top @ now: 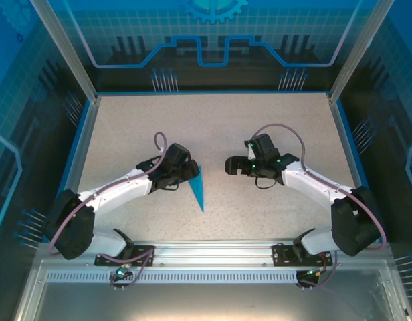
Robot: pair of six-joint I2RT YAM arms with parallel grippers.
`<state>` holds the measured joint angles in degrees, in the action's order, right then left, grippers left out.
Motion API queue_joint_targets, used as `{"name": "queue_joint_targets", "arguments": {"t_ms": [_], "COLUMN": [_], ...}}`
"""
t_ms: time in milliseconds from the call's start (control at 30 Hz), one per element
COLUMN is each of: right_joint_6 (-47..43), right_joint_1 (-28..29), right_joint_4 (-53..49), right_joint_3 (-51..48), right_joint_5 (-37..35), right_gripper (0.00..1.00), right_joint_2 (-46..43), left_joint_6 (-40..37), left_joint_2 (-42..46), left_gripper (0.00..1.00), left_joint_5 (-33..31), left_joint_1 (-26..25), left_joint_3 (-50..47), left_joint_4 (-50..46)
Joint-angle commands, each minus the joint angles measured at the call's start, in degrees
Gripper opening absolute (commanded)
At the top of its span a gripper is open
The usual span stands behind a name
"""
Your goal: Fold a paper plane with a square sheet of paper (pick it up from the middle)
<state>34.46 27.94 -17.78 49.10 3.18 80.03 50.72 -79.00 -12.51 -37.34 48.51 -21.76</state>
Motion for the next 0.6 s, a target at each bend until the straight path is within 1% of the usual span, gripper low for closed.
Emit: {"name": "queue_joint_targets", "arguments": {"t_ms": [0,133,333,433,567], "right_joint_6": [-0.45,-0.27,-0.36,-0.27,-0.27], "right_joint_1": [-1.48,-2.05,-2.17,-2.19,-2.27], "right_joint_4": [1.97,2.48,2.32,2.31,2.16], "right_joint_3": [-0.59,-0.85,-0.34,-0.41,-0.22], "right_joint_5": [-1.39,-1.17,-0.02,0.24,0.59], "right_gripper": [1.00,0.99,1.00,1.00,0.99], "right_joint_2": [-0.34,0.68,2.22,2.39,2.69], "left_joint_6": [6.47,8.25,7.76,7.91,8.52], "left_joint_2": [-1.43,-5.94,-12.29,-15.19,-18.11], "left_gripper": [0.75,0.81,0.80,0.75,0.61], "left_joint_5": [-6.97,-9.65,-9.38,-10.36,-12.39], "left_joint_1": [-4.96,-9.49,-10.21,-10.21,-9.95], "left_joint_3": [2.71,6.53,10.90,13.18,14.91], "left_joint_4": [-9.03,-12.64,-13.34,-14.64,-15.37]}}
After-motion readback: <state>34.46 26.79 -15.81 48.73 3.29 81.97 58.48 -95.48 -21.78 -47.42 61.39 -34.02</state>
